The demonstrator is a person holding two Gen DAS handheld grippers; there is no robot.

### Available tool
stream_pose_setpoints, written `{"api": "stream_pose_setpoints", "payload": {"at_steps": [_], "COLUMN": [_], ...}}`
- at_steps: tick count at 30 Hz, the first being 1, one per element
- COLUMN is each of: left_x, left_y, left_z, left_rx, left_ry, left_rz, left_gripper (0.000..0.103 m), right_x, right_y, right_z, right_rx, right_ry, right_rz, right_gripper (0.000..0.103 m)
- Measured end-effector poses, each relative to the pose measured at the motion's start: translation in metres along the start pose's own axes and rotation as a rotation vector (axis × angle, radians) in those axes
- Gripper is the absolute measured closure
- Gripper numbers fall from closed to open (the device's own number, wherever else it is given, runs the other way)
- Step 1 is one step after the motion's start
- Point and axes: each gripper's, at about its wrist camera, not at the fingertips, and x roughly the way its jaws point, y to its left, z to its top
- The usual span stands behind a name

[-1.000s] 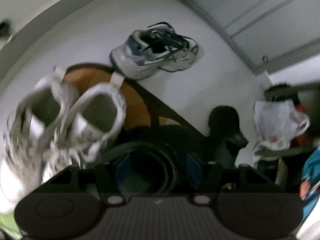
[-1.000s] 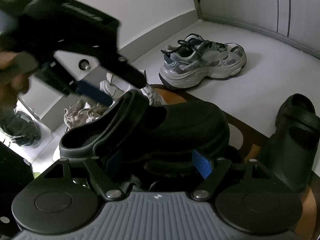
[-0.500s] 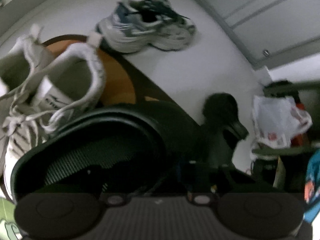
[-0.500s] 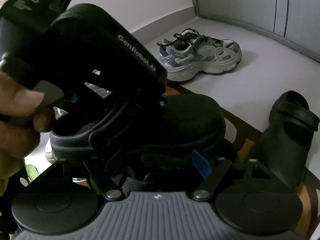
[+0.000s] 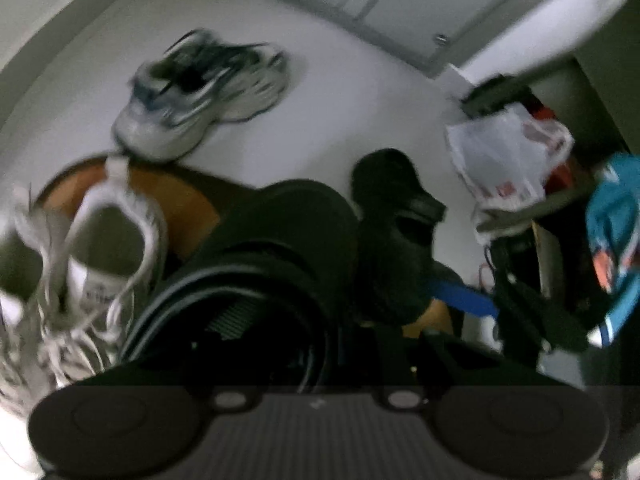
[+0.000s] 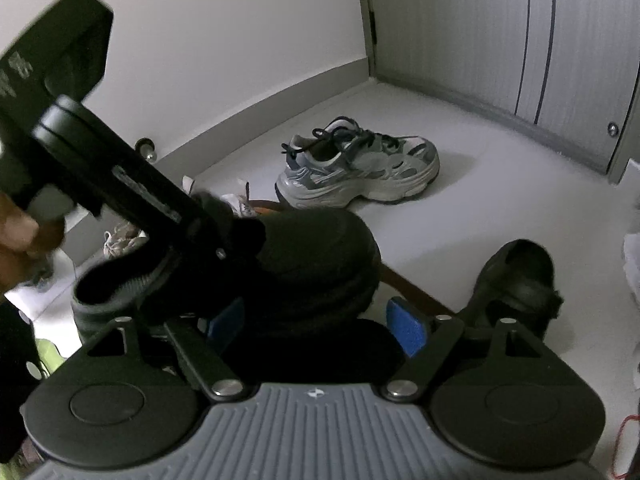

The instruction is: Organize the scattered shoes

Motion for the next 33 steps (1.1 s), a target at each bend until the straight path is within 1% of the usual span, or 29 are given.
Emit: {"api": "stream_pose_setpoints", "payload": {"at_steps": [3,6,9,10,13,17,19,22,24,25,30,33], "left_x": [-0.009,-0.01,-0.009,-0.007,-0.005,-0.004,-0.002,0.002,0.004,0.006,0.013,0.022], "left_y": [-0.012,-0.022,-0.032,-0.036,-0.042,-0.049,-0.056,-0.067,-0.071,-0.073,-0.085,-0.093], "left_z": [0.007,0.013,0.012,0.011,0.007,0.005,0.003,0.001,0.002,0.003,0.005,0.006], "left_rx": [0.114,0.249,0.389,0.45,0.565,0.662,0.74,0.863,0.905,0.929,1.046,1.109], "left_ry": [0.026,0.065,0.1,0.119,0.165,0.197,0.216,0.25,0.263,0.267,0.278,0.272], "left_rz": [0.004,0.036,0.062,0.075,0.089,0.076,0.072,0.063,0.052,0.043,-0.012,-0.008], "left_gripper": [0.089,0.089,0.089,0.089,0.088,0.088,0.088,0.088,0.088,0.088,0.088,0.088], "right_x": [-0.006,-0.009,-0.01,-0.009,-0.004,0.003,0.005,0.003,0.0,-0.001,-0.005,-0.008], "right_y": [-0.002,-0.001,0.0,0.001,0.004,0.009,0.011,0.017,0.017,0.017,0.005,-0.007], "right_z": [0.0,0.0,0.001,0.001,-0.004,-0.011,-0.013,-0.016,-0.015,-0.015,-0.013,-0.012], "right_rx": [-0.012,-0.014,-0.01,-0.014,-0.037,-0.075,-0.101,-0.174,-0.199,-0.21,-0.186,-0.162], "right_ry": [-0.011,-0.026,-0.041,-0.041,-0.027,-0.014,-0.011,-0.008,-0.009,-0.01,-0.004,-0.018], "right_rz": [-0.011,-0.013,0.007,0.016,0.023,0.011,0.005,-0.023,-0.024,-0.023,0.018,0.003], "right_gripper": [0.014,0.013,0.01,0.009,0.009,0.009,0.008,0.008,0.007,0.005,0.003,0.001]}}
